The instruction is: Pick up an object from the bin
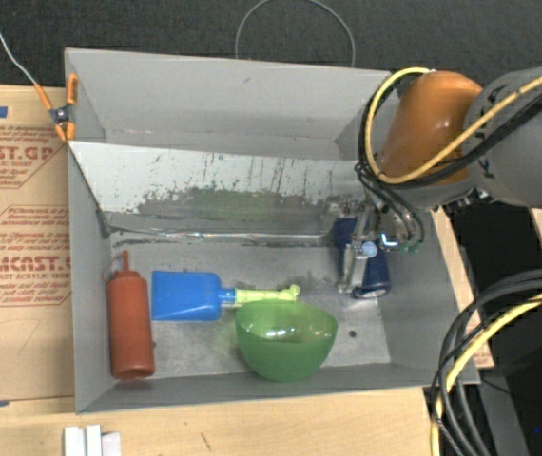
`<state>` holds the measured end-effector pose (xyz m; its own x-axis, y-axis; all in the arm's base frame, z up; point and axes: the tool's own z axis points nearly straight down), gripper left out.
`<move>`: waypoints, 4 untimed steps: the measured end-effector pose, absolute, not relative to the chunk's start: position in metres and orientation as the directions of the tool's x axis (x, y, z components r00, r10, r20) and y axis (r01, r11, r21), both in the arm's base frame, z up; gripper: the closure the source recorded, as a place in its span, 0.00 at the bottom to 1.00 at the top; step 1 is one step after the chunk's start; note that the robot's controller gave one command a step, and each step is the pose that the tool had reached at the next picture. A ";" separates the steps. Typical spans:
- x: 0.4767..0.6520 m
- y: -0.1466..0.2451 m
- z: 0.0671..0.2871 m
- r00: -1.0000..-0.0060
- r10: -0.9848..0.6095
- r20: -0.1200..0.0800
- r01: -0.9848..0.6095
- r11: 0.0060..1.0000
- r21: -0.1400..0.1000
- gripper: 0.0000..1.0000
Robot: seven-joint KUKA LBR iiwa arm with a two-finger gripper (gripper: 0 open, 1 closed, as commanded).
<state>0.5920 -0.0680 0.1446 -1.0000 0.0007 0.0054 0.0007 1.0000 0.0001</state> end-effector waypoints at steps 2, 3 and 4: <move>0.524 0.007 0.066 -1.000 -0.010 0.013 -0.010 1.000 0.003 0.00; 0.560 -0.003 0.070 -0.995 -0.101 -0.005 -0.101 0.995 -0.001 1.00; 0.560 -0.003 0.070 -0.995 -0.101 -0.005 -0.101 0.995 -0.001 1.00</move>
Offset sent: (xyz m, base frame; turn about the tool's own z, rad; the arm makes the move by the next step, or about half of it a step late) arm -0.0646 0.0715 -0.0746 -0.0068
